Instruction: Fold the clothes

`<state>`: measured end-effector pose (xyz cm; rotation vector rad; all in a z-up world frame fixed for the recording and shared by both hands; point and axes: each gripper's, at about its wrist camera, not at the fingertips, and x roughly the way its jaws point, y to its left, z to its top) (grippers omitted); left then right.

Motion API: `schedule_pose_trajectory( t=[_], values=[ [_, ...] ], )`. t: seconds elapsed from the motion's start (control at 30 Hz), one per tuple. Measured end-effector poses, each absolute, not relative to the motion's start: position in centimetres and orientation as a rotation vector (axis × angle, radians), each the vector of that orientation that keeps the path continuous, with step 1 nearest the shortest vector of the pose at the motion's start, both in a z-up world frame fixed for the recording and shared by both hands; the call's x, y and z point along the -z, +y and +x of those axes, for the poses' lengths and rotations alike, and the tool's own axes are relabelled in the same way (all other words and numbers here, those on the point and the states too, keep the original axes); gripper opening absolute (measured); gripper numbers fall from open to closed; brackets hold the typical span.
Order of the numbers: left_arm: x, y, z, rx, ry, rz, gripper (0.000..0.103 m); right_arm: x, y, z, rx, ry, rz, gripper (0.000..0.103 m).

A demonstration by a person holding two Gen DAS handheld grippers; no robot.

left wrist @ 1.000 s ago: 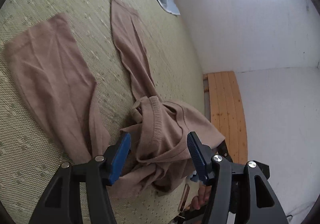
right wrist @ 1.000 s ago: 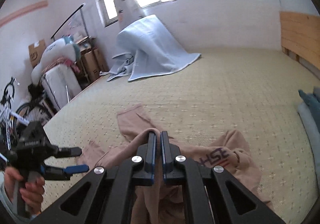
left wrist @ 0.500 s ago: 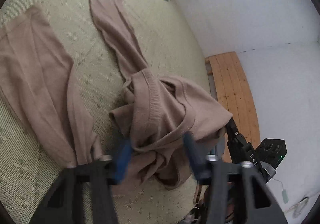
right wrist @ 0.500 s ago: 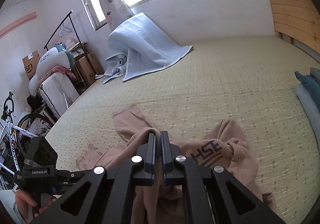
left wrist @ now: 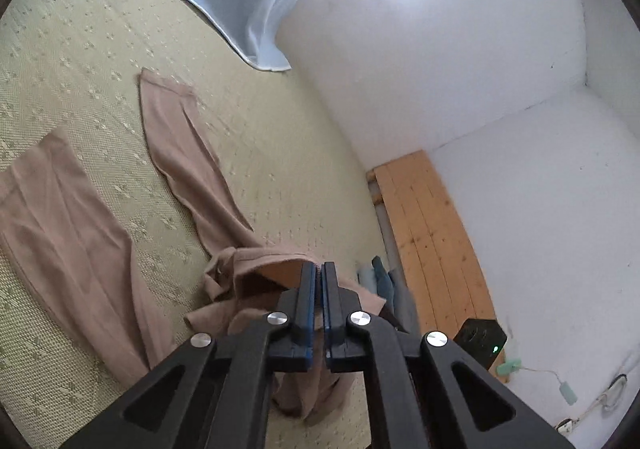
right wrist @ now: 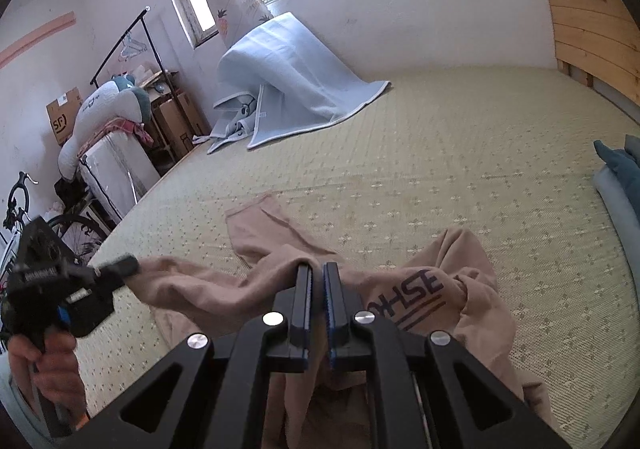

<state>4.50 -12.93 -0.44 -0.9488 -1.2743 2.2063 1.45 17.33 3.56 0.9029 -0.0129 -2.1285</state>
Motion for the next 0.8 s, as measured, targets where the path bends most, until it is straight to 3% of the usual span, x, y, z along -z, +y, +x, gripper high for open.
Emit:
schedule_pose_trajectory(
  t=[0.2, 0.33, 0.47, 0.6, 0.8],
  values=[
    [1.4, -12.8, 4.3, -2.195, -1.306, -0.964, 0.002, -2.4, 16.6, 1.2, 2.147, 0.107, 0.96, 0.011],
    [1.3, -12.8, 4.1, -2.195, -1.322, -0.933, 0.002, -3.0, 16.0, 2.8, 2.107, 0.214, 0.856, 0.051],
    [0.7, -12.8, 3.9, -2.197, -1.332, -0.895, 0.002, -4.0, 15.5, 5.0, 2.035, 0.262, 0.729, 0.06],
    [0.3, -12.3, 3.7, -2.167, -1.324, -0.868, 0.002, -4.2, 14.5, 7.2, 1.984, 0.343, 0.654, 0.062],
    [-1.4, -8.7, 3.2, -2.081, -1.141, -0.884, 0.002, -2.9, 12.2, 9.7, 1.902, 0.447, 0.643, 0.062]
  ],
)
